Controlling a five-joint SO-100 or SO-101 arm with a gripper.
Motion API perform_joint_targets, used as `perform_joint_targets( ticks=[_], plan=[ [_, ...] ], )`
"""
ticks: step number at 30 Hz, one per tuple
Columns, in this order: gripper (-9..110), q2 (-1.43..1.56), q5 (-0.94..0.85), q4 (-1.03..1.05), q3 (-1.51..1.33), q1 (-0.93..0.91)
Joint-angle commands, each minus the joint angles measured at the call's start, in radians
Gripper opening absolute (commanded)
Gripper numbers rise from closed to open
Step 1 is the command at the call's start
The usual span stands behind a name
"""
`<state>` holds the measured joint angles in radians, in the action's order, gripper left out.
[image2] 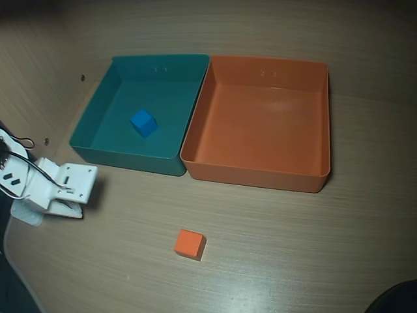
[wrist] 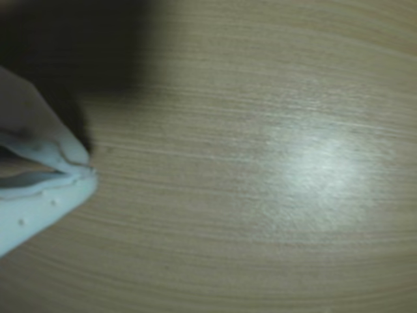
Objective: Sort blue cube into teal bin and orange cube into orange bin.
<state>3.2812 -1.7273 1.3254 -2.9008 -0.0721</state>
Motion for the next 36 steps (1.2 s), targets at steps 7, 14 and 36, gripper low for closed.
perform_joint_targets(
  ticks=[7,14,36],
  plan=[
    [-4,-0.491,-0.002,-0.02,0.456,0.006],
    [-4,-0.94,0.0,-0.02,0.85,0.006],
    [25,-1.887,0.0,-0.02,1.778,-0.008]
  ],
)
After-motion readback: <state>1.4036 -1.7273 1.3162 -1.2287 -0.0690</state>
